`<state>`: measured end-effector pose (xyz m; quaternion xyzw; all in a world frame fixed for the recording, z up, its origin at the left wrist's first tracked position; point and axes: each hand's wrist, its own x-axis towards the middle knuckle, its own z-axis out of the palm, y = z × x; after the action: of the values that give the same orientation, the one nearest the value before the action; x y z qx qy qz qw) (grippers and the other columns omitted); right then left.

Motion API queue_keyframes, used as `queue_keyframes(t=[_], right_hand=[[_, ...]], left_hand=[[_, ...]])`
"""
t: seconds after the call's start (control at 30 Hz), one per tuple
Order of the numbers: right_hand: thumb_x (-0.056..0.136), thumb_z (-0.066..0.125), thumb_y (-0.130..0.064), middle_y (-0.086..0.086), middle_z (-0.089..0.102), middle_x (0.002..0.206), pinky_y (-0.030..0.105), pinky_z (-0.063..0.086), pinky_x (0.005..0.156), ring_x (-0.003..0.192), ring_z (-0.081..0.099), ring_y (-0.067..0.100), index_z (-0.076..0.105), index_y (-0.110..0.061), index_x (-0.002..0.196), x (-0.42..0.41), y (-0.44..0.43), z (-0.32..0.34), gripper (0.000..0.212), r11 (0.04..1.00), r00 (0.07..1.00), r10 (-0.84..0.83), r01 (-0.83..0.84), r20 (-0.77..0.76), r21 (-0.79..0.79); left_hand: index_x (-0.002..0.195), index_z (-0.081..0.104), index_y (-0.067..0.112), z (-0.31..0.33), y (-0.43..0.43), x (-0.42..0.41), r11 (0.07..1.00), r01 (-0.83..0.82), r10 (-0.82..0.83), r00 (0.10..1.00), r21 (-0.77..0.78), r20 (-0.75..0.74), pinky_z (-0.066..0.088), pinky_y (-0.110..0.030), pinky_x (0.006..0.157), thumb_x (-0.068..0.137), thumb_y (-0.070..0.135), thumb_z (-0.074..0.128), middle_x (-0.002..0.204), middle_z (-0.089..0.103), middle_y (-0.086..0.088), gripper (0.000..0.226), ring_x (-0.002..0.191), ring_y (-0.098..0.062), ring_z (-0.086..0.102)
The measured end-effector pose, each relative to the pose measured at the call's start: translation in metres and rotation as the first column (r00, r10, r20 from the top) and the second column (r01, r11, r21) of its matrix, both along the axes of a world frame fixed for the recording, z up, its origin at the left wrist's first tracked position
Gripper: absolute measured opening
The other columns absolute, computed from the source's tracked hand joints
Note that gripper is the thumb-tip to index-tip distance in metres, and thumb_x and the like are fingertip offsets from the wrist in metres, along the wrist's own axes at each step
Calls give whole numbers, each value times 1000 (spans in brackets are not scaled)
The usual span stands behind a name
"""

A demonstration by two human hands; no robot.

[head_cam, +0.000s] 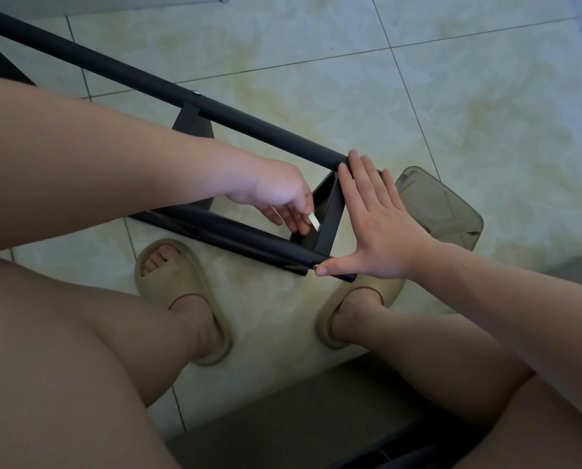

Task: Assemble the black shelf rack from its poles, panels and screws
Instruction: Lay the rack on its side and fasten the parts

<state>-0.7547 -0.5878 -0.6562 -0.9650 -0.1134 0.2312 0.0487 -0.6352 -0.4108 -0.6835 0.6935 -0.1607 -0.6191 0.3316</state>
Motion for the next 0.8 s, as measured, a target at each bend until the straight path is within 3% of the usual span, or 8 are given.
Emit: queue_keyframes(t=[0.8], right_hand=[[58, 33, -105, 11, -30, 165, 43, -18, 123, 151, -30, 24, -20, -8, 158, -1, -3, -4, 149, 1000, 1000, 5, -5, 13, 12]], left_hand=[[81, 69, 17, 5, 8, 1, 966, 254, -256, 963, 41, 81, 51, -22, 73, 99, 5, 56, 84, 73, 6, 25, 84, -8, 67]])
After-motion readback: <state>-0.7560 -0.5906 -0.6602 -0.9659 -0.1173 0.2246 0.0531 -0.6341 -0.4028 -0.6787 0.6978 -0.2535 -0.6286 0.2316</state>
